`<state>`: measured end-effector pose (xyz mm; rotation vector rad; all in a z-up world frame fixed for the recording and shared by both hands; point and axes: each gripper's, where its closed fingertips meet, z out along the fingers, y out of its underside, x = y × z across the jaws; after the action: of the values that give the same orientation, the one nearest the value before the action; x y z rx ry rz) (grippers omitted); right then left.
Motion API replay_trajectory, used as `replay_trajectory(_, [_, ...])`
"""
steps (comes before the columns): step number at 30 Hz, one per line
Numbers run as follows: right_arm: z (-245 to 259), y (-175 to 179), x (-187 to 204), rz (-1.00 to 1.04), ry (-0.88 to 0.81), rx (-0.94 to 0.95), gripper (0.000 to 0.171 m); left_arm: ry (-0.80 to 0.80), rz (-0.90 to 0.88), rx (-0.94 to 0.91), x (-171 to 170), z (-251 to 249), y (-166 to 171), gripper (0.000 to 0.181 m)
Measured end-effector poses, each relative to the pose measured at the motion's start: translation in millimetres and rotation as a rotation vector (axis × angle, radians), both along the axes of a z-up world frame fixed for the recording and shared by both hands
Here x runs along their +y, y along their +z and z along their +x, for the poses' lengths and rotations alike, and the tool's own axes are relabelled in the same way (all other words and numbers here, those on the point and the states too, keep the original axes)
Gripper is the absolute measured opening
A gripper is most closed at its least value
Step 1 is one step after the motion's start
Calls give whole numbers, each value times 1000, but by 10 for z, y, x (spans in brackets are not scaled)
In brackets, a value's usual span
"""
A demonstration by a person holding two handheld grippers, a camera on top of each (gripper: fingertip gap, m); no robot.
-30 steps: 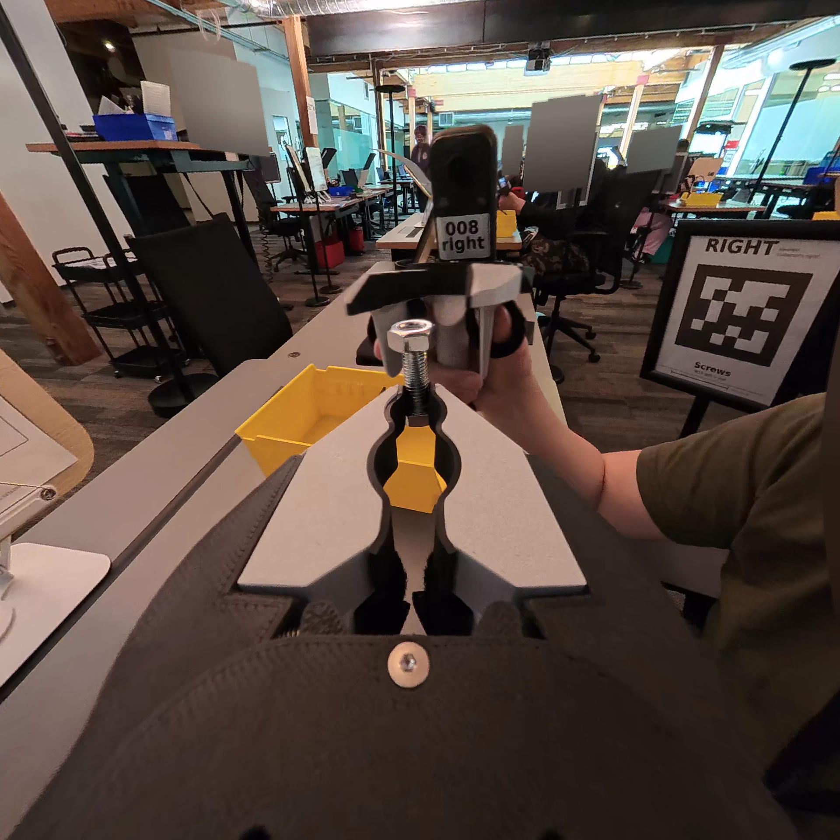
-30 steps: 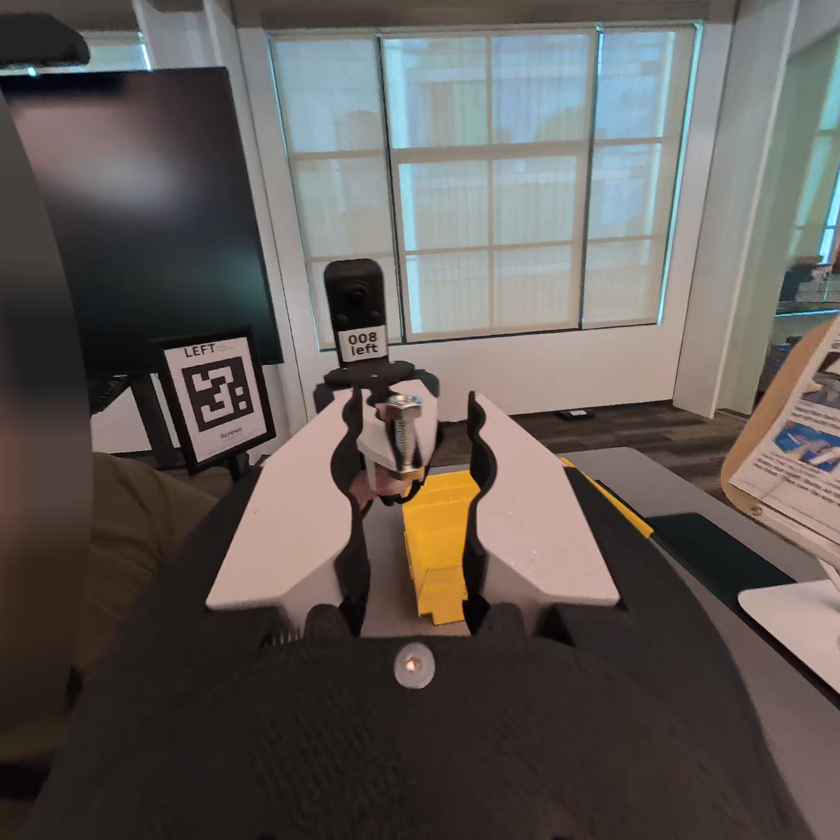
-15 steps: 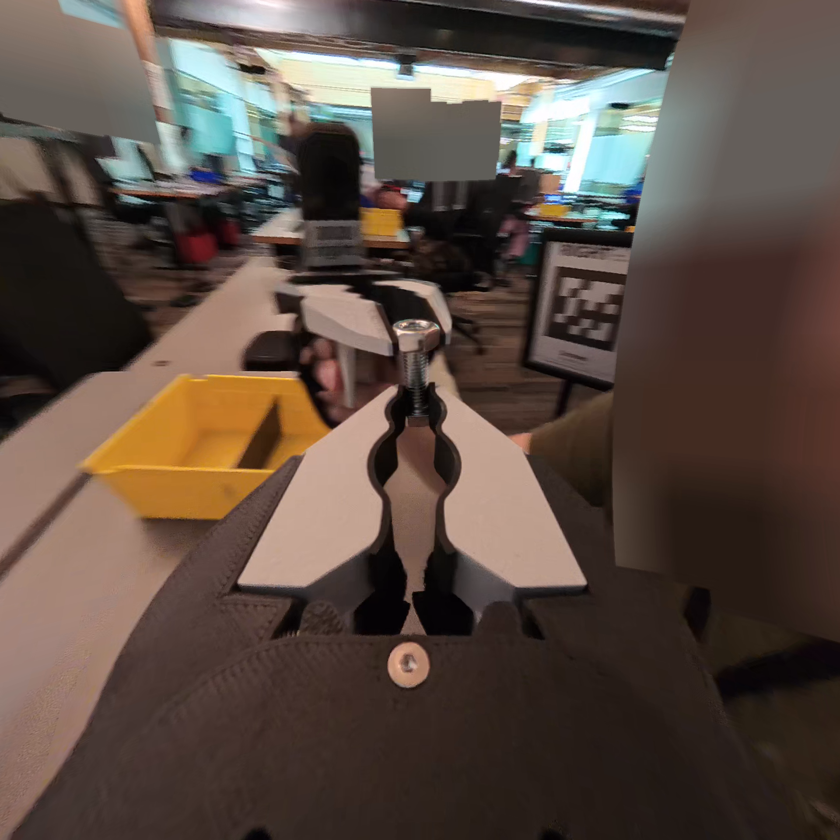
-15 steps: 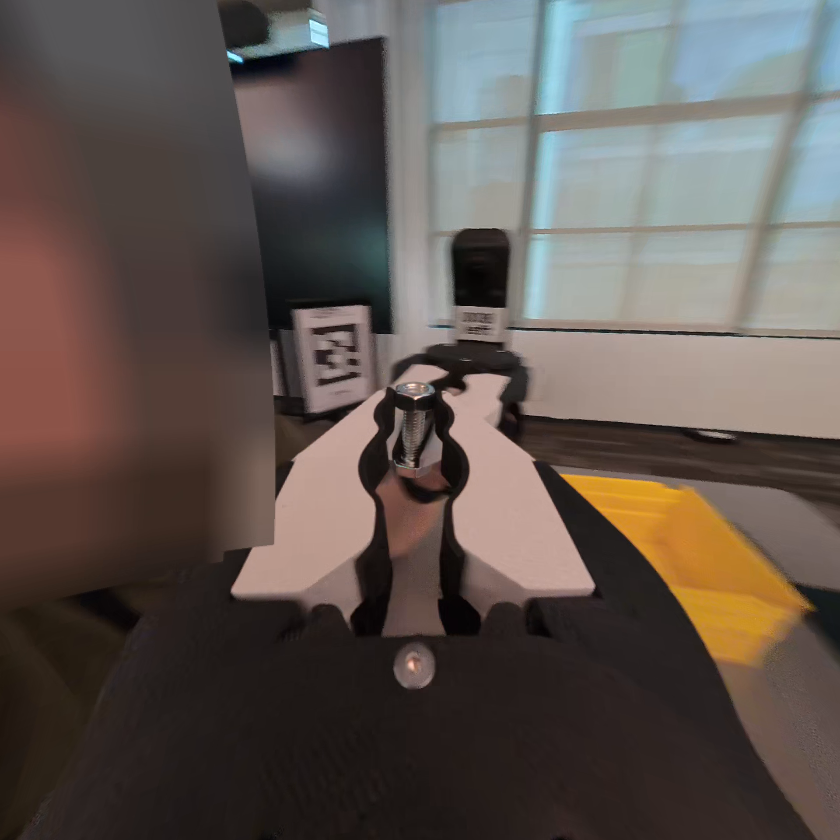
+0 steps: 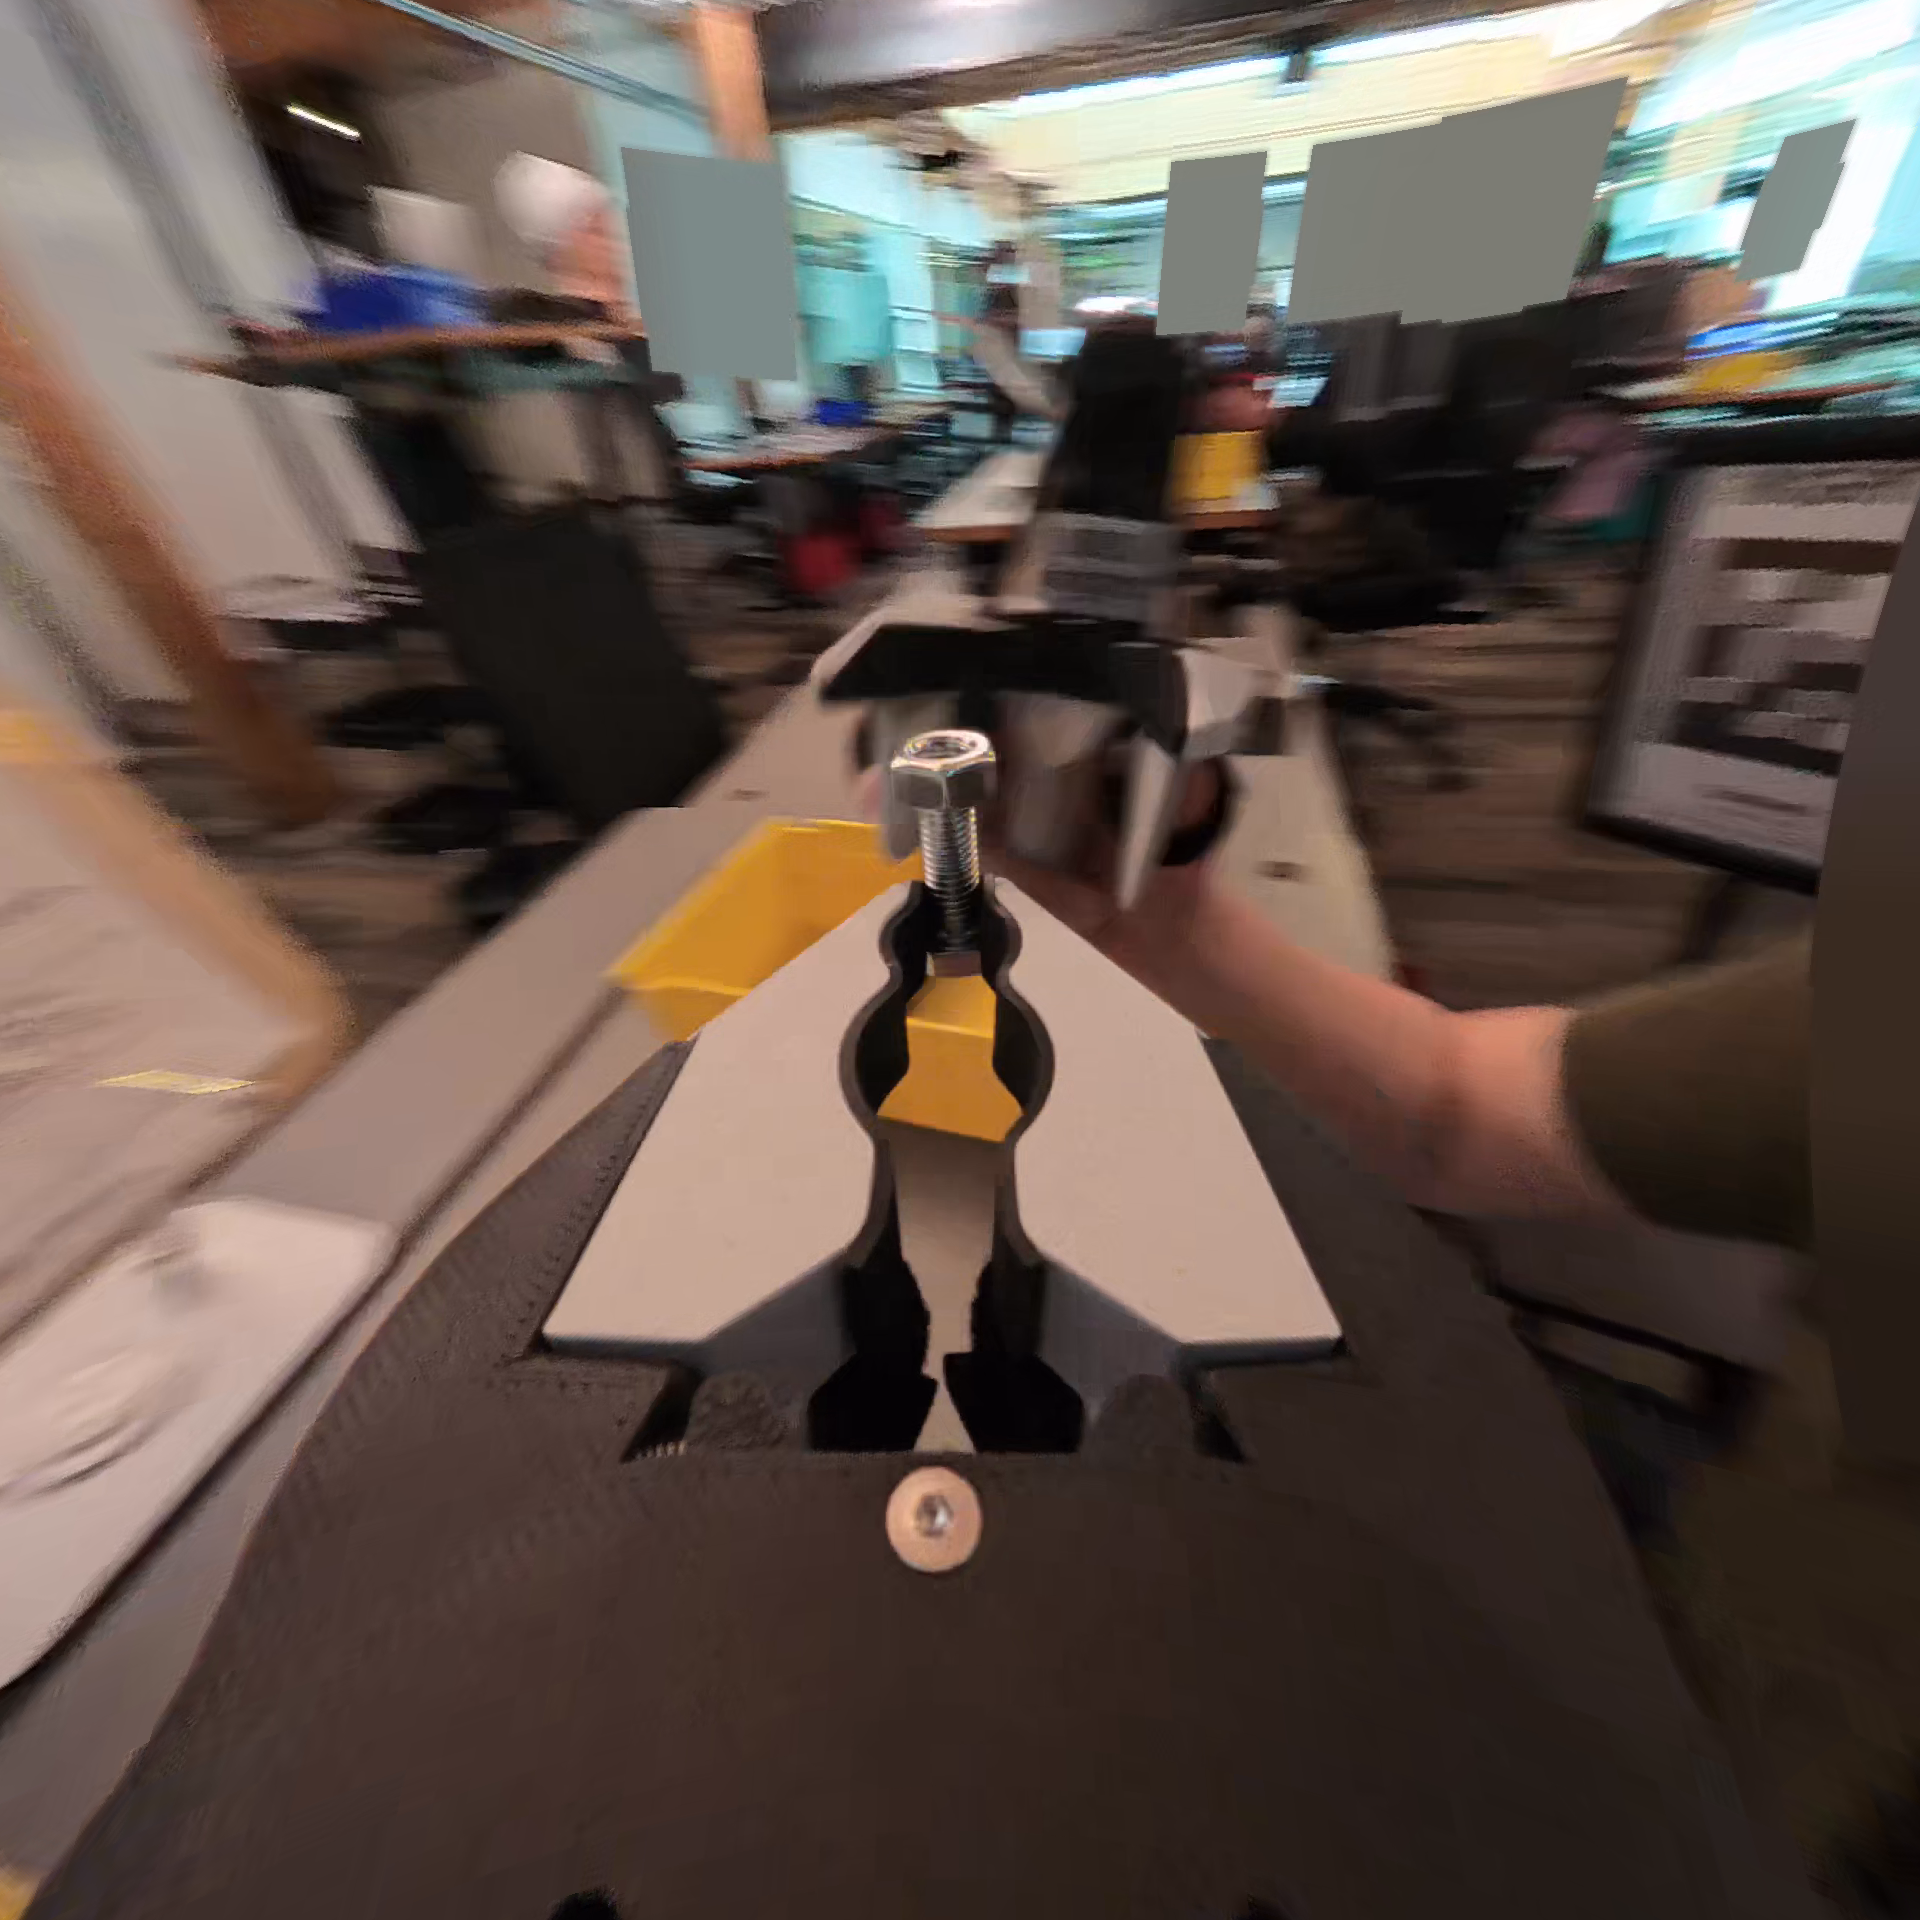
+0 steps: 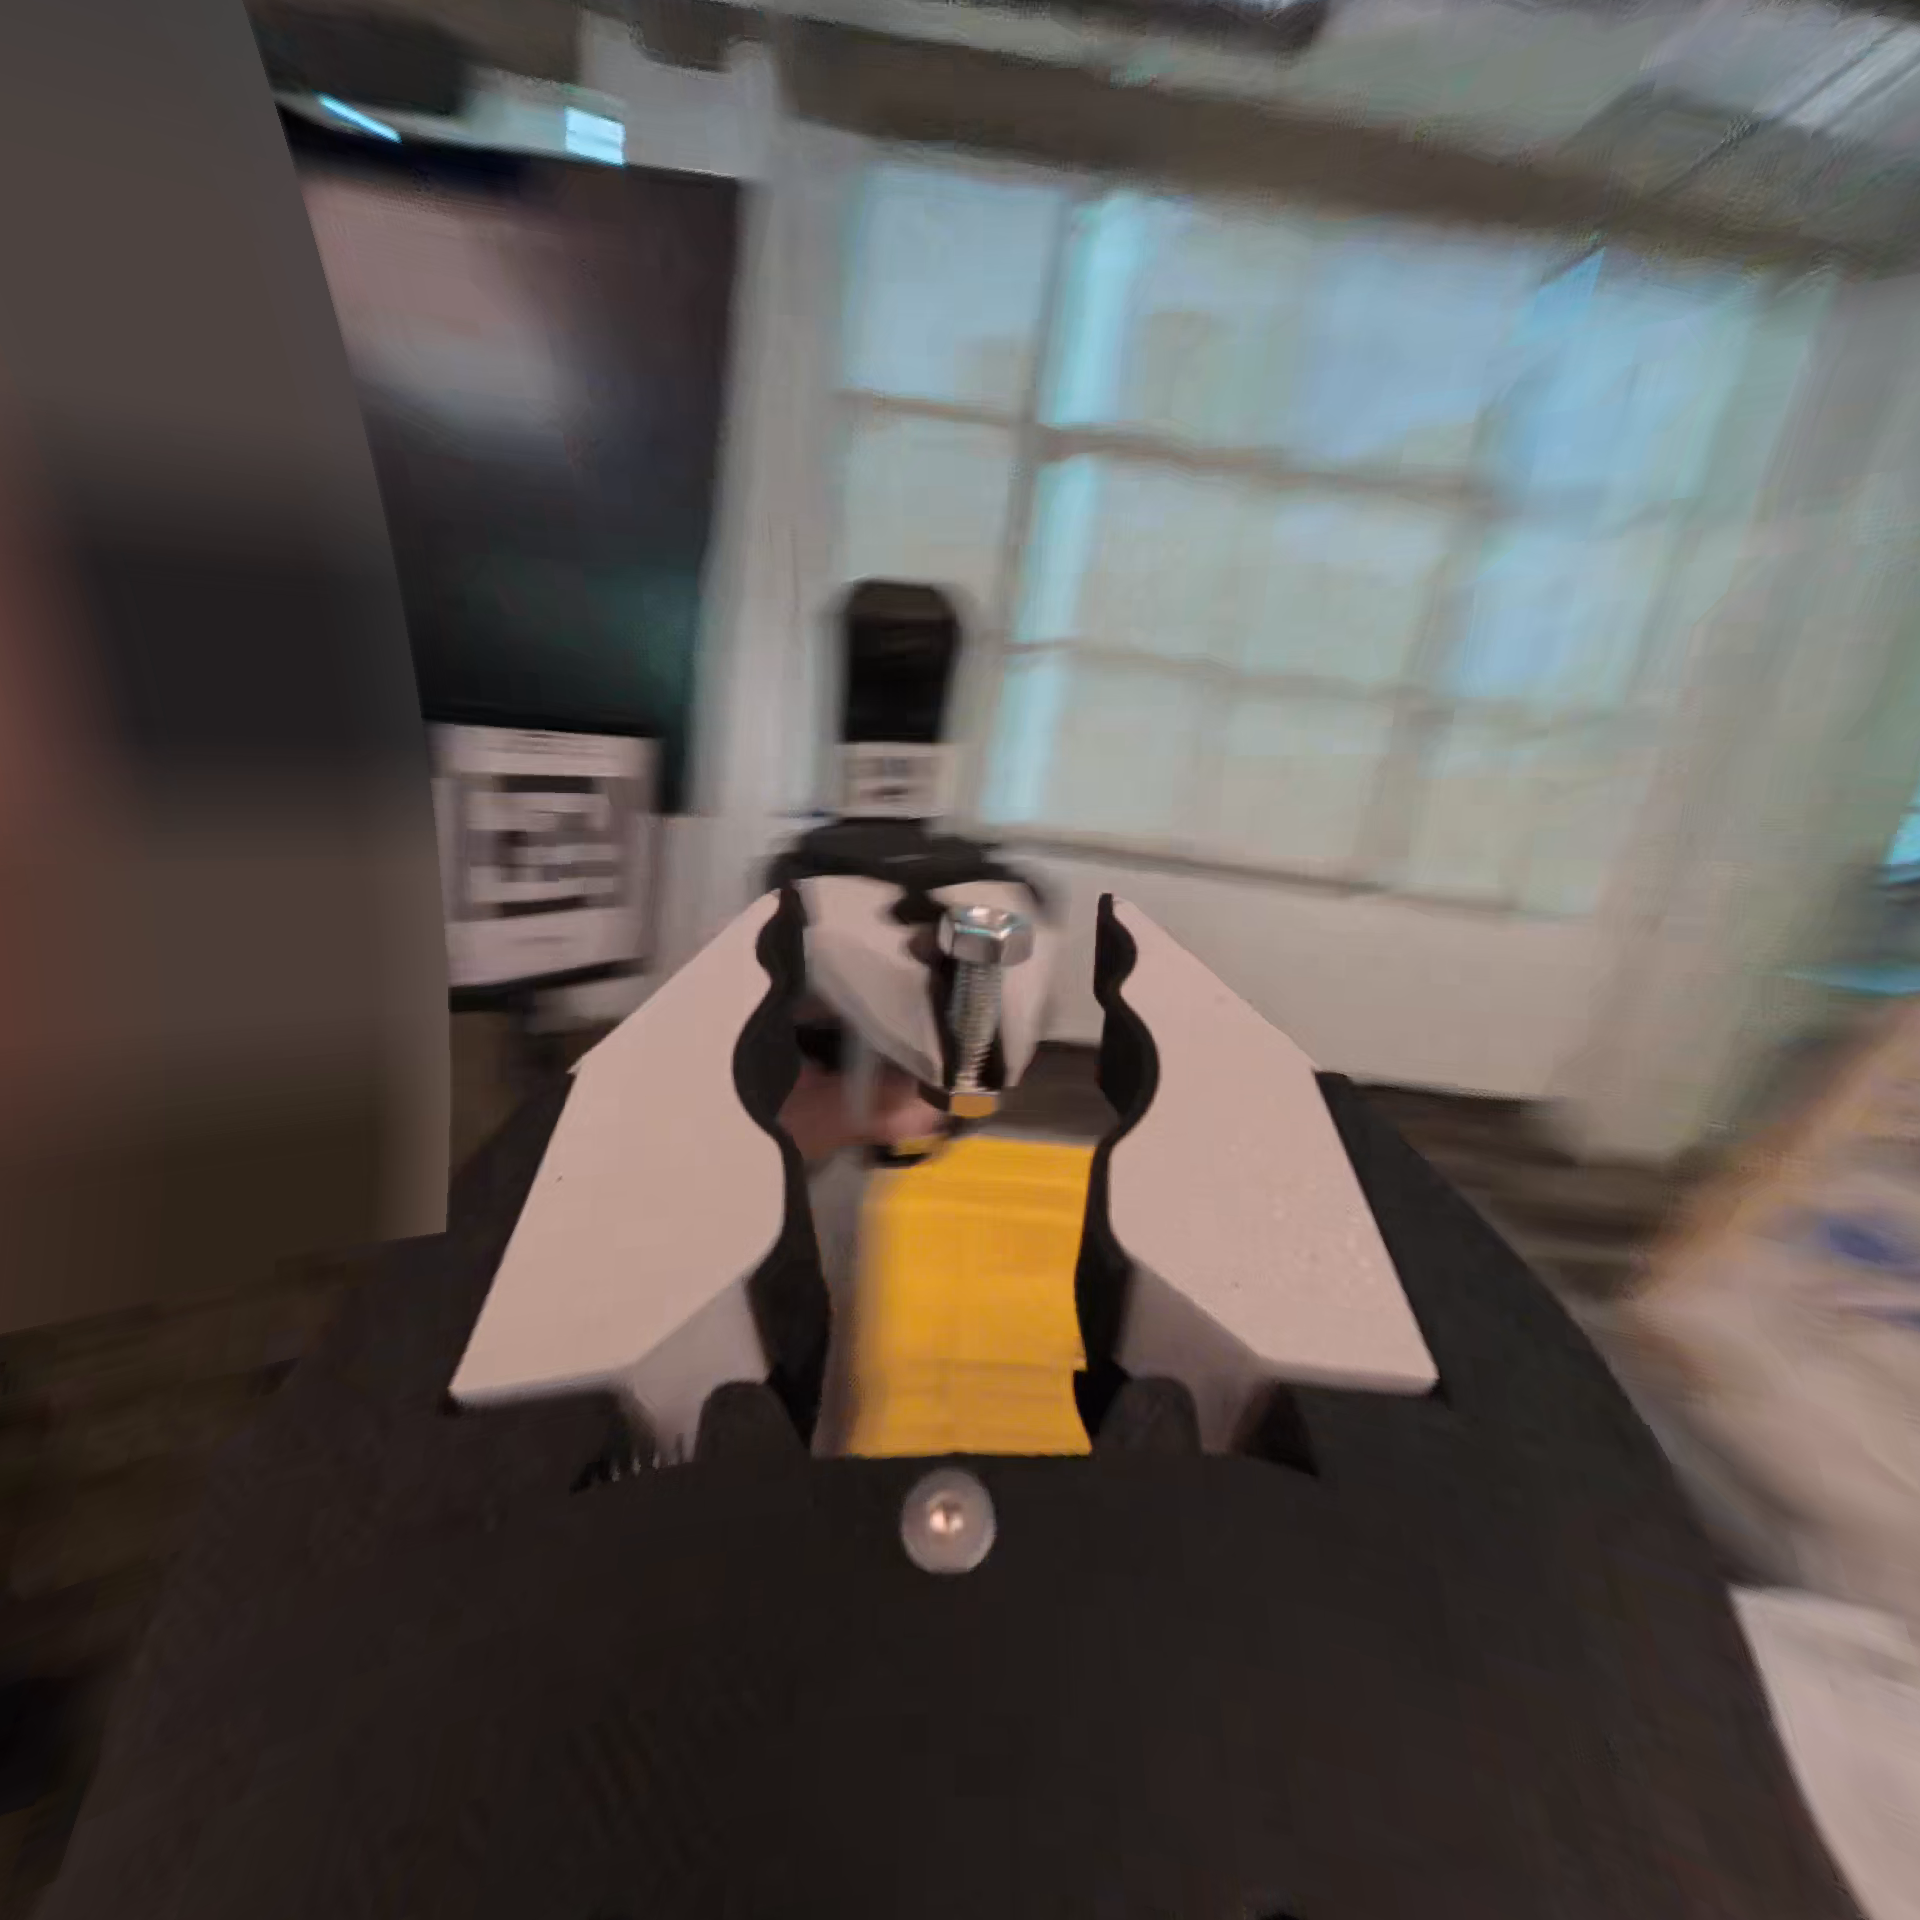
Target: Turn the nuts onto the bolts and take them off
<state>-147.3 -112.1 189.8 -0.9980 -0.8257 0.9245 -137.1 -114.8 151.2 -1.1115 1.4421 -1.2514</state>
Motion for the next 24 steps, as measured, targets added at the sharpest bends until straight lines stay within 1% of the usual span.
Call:
replay_trajectory(2, [221, 171, 149, 195, -399, 60, 50, 220, 98, -47, 309, -25, 55, 7])
replay_trajectory(3, [260, 218, 134, 263, -519, 69, 46, 294, 138, -69, 394, -44, 83, 7])
replay_trajectory(5, [171, 236, 79, 307, -603, 48, 43, 370, 186, -99, 446, -61, 122, 7])
replay_trajectory(7, [68, 194, 113, 266, -638, 18, 43, 399, 220, -118, 426, -57, 144, 7])
replay_trajectory(10, [-40, 108, 171, 202, -637, -4, 37, 421, 258, -119, 391, -32, 133, 7])
replay_trajectory(14, [-19, 40, 273, 160, -669, -24, 32, 412, 276, -113, 333, 4, 110, 6])
replay_trajectory(15, [-22, 39, 270, 163, -657, -24, 29, 404, 274, -109, 317, 13, 102, 7])
replay_trajectory(17, [-13, 47, 249, 172, -638, -22, 18, 386, 267, -104, 286, 25, 93, 7])
replay_trajectory(19, [-17, 43, 237, 174, -610, -40, 16, 366, 260, -100, 258, 30, 87, 7])
replay_trajectory(22, [-41, 60, 159, 144, -491, -55, 16, 312, 254, -102, 181, 21, 102, 7])
replay_trajectory(24, [-75, 54, 73, 79, -333, -50, 16, 242, 220, -92, 92, 13, 101, 7])
